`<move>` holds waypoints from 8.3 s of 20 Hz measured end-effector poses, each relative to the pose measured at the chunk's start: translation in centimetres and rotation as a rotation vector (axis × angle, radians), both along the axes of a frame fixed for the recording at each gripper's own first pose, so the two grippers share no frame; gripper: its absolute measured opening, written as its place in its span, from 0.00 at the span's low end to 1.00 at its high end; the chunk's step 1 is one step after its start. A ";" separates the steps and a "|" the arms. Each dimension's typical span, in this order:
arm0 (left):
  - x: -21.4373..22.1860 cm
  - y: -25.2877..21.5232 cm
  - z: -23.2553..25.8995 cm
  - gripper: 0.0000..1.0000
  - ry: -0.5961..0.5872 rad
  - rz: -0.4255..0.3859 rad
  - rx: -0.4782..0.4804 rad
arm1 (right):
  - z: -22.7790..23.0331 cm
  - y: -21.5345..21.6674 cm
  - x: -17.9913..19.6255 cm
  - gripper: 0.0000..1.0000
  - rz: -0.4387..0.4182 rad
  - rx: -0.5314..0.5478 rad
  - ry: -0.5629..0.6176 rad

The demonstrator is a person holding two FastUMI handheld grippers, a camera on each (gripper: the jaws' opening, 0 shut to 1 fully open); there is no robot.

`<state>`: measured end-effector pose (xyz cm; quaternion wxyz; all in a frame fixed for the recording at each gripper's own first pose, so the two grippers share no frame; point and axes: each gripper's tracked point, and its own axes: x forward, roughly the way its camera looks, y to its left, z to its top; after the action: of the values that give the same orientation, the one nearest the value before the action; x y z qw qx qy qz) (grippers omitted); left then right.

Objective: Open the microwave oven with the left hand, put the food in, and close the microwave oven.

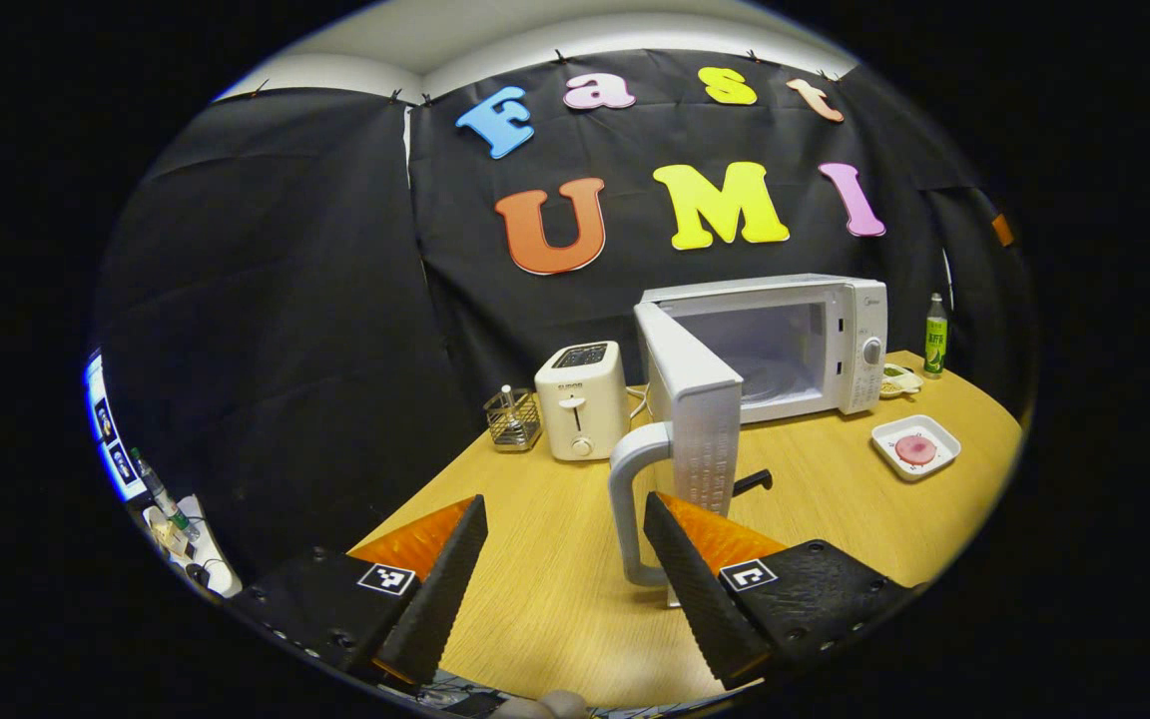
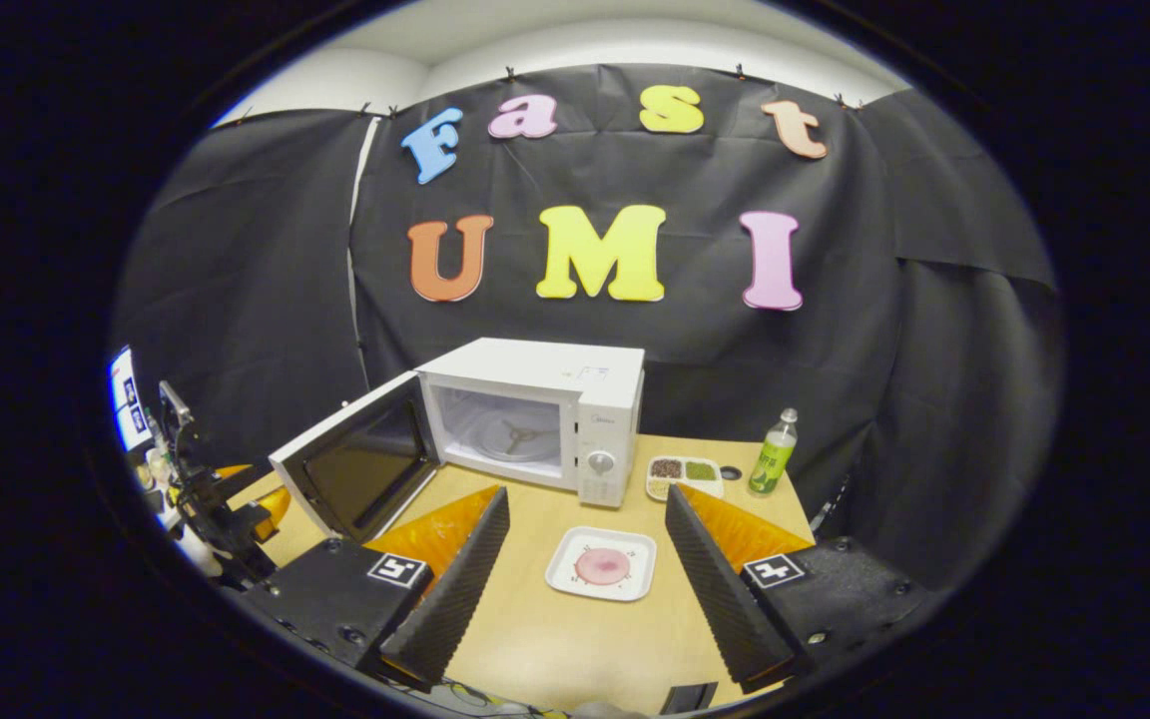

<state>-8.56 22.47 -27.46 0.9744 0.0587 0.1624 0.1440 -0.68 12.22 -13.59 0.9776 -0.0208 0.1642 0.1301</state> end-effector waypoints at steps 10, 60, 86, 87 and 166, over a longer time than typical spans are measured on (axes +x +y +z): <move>0.1 -7.0 8.0 0.95 -0.070 -0.018 0.010 | -12.5 -4.0 8.9 0.93 0.028 0.036 0.261; 4.1 -17.0 14.7 0.95 -0.064 -0.142 0.010 | -20.2 4.6 15.4 0.04 -0.087 0.937 0.773; 0.4 -6.1 9.8 0.95 0.039 -0.146 -0.010 | -21.9 23.4 32.9 0.03 -0.538 1.268 0.338; 0.5 -5.9 9.6 0.95 0.042 -0.144 -0.005 | -22.6 23.1 33.4 0.04 -0.578 1.250 0.341; 6.5 -5.4 1.4 0.00 -0.064 -0.193 -0.134 | 0.3 -7.0 1.1 1.00 -0.259 0.184 0.068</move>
<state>-2.10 17.07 -26.11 0.9901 0.0042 0.1342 0.0400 0.38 5.24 -13.31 0.9778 0.0948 0.1861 0.0181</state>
